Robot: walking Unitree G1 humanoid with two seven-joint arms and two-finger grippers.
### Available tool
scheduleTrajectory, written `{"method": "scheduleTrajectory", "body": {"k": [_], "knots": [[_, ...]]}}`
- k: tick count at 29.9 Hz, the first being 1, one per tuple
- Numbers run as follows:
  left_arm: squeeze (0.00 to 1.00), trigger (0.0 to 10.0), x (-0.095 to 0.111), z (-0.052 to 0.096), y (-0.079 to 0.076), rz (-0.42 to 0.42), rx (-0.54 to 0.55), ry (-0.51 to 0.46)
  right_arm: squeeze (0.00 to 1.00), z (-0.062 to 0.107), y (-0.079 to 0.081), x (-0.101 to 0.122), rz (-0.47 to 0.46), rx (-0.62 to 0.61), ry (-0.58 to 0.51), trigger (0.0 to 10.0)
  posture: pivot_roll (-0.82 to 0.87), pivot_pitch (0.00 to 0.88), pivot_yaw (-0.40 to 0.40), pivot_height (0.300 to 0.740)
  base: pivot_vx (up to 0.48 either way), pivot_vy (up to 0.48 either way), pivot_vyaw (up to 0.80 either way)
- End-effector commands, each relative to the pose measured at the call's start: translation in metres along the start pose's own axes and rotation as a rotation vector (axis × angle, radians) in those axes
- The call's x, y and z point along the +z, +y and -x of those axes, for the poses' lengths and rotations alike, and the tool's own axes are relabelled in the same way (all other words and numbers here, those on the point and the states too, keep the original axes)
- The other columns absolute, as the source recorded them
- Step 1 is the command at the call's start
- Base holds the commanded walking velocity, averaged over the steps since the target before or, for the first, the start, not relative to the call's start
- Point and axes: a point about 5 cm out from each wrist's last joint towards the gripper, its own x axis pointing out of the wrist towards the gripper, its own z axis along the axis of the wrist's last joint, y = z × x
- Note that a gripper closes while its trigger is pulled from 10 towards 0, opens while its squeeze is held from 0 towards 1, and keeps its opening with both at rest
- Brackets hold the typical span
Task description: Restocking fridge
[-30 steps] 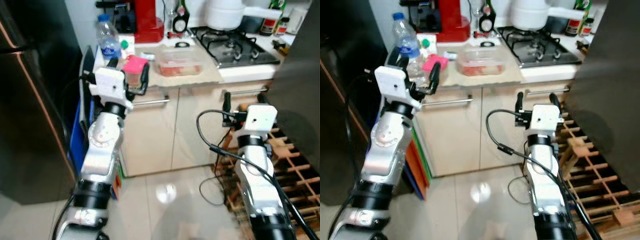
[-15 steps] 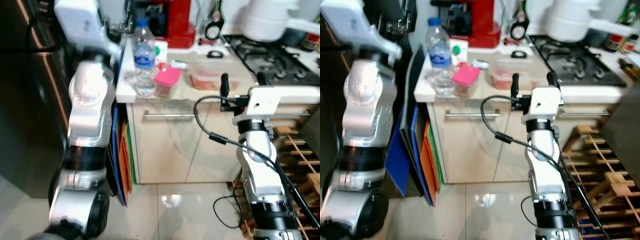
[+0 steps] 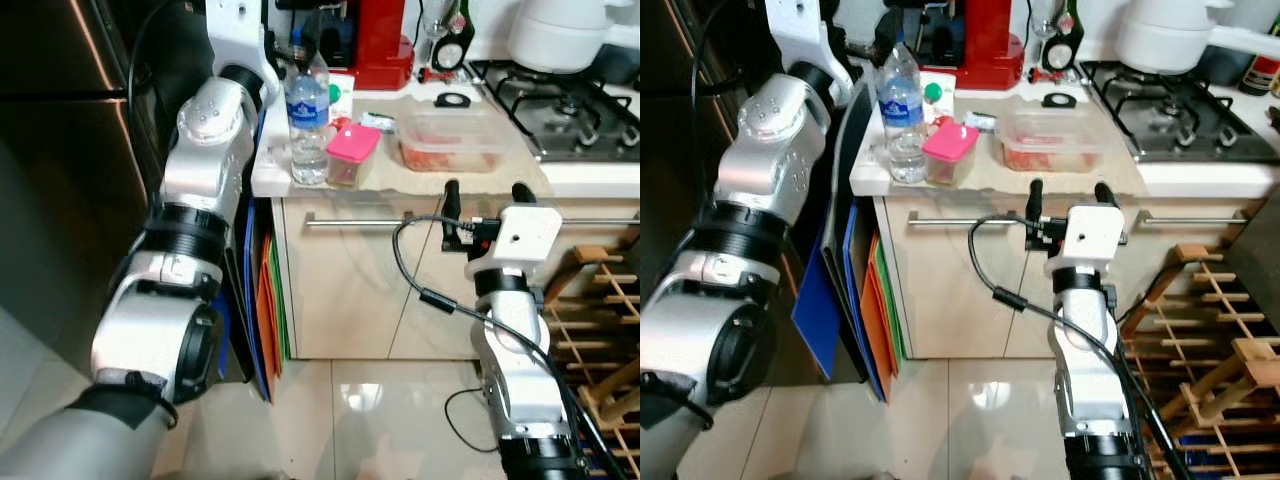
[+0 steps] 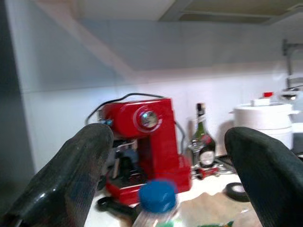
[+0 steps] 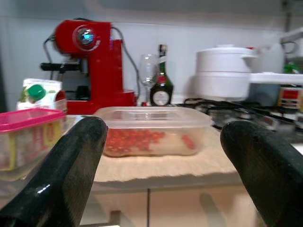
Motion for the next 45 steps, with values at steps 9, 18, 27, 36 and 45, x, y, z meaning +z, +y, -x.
{"method": "scheduleTrajectory", "body": {"k": [9, 18, 27, 36, 45], "knots": [[0.00, 10.0, 0.006, -0.016, -0.001, 0.106, -0.002, 0.063, 0.00, 0.010, 0.003, 0.001, -0.002, -0.015, 0.017, 10.0, -0.08, 0.037, 0.120, 0.740, 0.000, 0.000, 0.00], [0.00, 10.0, 0.003, -0.018, 0.003, 0.115, 0.031, 0.087, 0.00, 0.014, 0.002, 0.000, -0.002, -0.018, 0.039, 10.0, -0.09, 0.049, 0.113, 0.740, 0.000, 0.000, 0.00], [0.00, 10.0, -0.007, -0.018, 0.003, 0.183, 0.048, 0.157, 0.00, 0.013, 0.000, -0.002, -0.020, -0.024, 0.068, 10.0, -0.09, 0.060, 0.104, 0.740, 0.000, 0.000, 0.00], [1.00, 10.0, -0.012, -0.018, 0.001, 0.180, 0.061, 0.185, 0.00, 0.013, -0.002, 0.000, -0.016, -0.024, 0.073, 10.0, -0.10, 0.064, 0.099, 0.740, 0.000, 0.000, 0.00], [1.00, 10.0, -0.011, -0.018, -0.001, 0.183, 0.056, 0.178, 0.00, 0.013, -0.002, 0.000, -0.012, -0.022, 0.076, 10.0, -0.10, 0.065, 0.097, 0.740, 0.000, 0.000, 0.00]]}}
